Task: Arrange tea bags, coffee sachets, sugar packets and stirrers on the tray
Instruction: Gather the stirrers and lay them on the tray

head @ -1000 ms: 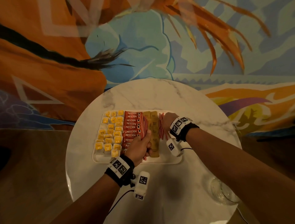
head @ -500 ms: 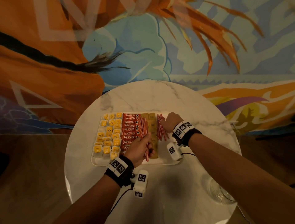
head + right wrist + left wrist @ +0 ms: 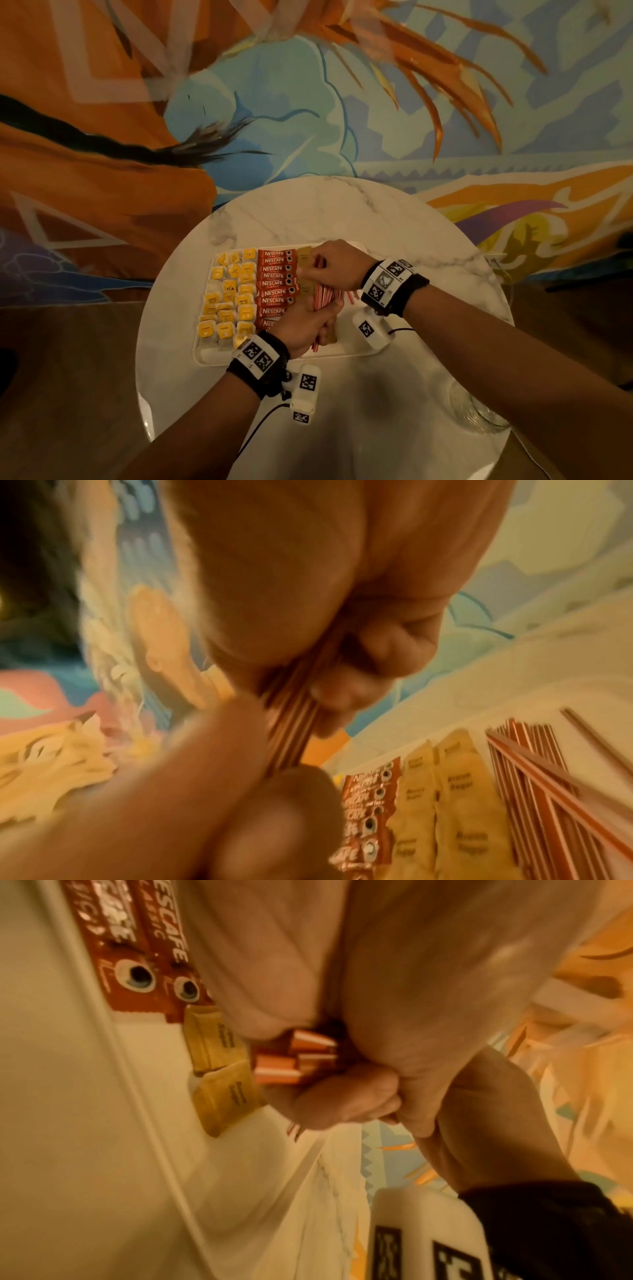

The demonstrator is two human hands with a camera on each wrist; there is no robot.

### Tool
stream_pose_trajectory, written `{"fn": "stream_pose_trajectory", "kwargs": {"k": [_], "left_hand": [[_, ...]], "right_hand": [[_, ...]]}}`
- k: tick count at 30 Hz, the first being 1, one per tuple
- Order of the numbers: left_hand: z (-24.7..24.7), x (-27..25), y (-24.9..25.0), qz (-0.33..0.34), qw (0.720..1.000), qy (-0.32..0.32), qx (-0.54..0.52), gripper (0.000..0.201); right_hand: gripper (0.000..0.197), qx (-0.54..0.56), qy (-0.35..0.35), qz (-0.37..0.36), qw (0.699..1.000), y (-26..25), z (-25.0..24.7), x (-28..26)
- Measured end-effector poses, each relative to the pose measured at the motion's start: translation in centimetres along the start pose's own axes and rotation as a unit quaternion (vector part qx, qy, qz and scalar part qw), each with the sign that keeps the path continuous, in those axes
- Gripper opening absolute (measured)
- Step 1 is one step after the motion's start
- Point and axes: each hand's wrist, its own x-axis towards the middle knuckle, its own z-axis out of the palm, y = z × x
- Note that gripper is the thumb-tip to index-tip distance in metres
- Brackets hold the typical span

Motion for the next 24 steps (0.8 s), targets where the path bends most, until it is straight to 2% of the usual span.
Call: {"fn": "stream_pose_trajectory", "kwargs": {"k": [2, 4, 13, 18, 21, 24], "left_hand": [[-0.2, 0.1, 0.1, 0.012, 1.0, 0.012, 0.014, 0.016], [-0.3, 0.1, 0.3, 0.014, 1.0, 0.019, 0.004, 0.012], [-0.6, -0.3, 0.4, -0.024, 0.986, -0.021, -0.163, 0.024], [-1.3, -0.1, -0.1, -0.048, 0.981, -0.03, -0.187, 0.049], [-1.3, 0.1, -0.4, -0.087, 0.972, -0.013, -0.219, 0.073], [-1.1, 0.4, 0.1, -0.122, 0.951, 0.013, -0.285, 0.077]], "right_hand": [[0.027, 0.037, 0.016, -0.001, 0.999, 0.4, 0.1, 0.1], [0.033, 0.076, 0.037, 0.003, 0.996, 1.1, 0.3, 0.3], [0.031, 0.103, 0.086, 0.02, 0.991, 1.9, -0.9, 1.0], [0.026, 0.108, 0.099, 0.023, 0.989, 2.1, -1.3, 1.0], [0.029, 0.102, 0.14, 0.018, 0.985, 2.2, -1.6, 0.9], [0.029, 0.079, 0.161, -0.003, 0.984, 1.8, -1.4, 0.6]]}}
